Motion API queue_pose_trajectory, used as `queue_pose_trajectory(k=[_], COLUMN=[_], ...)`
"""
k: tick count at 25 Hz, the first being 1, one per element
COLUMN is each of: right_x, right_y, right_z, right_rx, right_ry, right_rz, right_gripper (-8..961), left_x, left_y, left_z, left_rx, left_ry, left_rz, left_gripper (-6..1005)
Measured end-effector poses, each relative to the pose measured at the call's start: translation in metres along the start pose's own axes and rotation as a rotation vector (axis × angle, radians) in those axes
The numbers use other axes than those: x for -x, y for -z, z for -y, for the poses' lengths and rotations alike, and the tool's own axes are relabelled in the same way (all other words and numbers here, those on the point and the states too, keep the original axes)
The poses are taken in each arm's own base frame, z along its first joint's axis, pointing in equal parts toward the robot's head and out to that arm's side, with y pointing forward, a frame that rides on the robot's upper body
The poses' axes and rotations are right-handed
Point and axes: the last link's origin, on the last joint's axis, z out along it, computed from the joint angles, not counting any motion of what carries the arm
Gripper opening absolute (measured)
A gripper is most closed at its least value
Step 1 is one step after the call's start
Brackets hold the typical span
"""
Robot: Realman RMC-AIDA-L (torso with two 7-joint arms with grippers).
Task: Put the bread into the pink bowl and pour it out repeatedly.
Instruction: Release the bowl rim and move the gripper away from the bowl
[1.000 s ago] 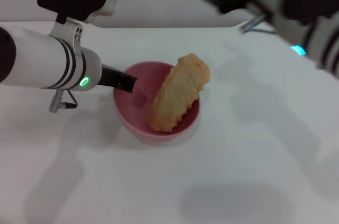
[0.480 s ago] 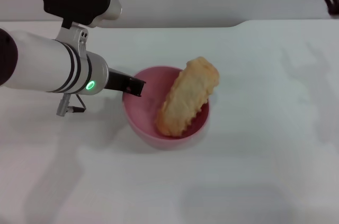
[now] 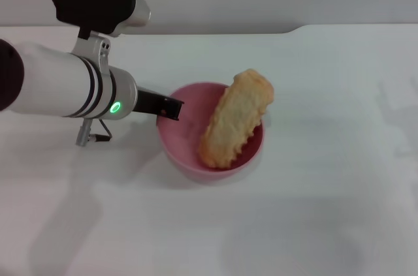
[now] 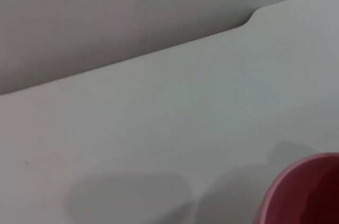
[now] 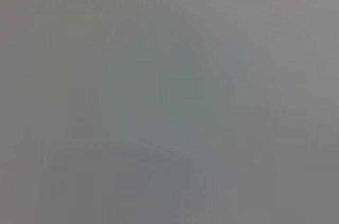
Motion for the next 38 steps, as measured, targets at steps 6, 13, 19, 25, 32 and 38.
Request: queue_pose_trajectory(k=[6,13,19,25,32,38], right_x=[-0.008,-0.014,-0.016,-0.016,-0.018,-0.02], right_y=[0.001,-0.001,-0.004,-0.006,-0.009,-0.013], right_z=[-0.005,-0.007,-0.009,-0.008,-0.007,-0.008], right_rx=[0.017,0.034,0.043,0.043,0.043,0.049], right_ry=[-0.003,-0.001,-0.003,-0.003,-0.001,0.002], right_rz=[-0.04,-0.064,-0.074,-0.078,-0.093,-0.114], right_gripper=[666,666,666,666,666,666], left_x=[0.009,0.017,0.018,0.02,0.019,0.017], left_y=[-0.012,-0.021,-0.023,-0.025,-0.027,-0.026], left_z=[0.006,0.009,0.01,0.007,0.003,-0.002], left_rx=[-0.003,-0.009,-0.011,-0.007,-0.006,0.001], left_ry=[0.026,0.038,0.042,0.029,0.001,-0.031], left_rz=[0.005,0.006,0.003,0.01,0.025,-0.001], left_gripper=[49,49,48,53,82,107])
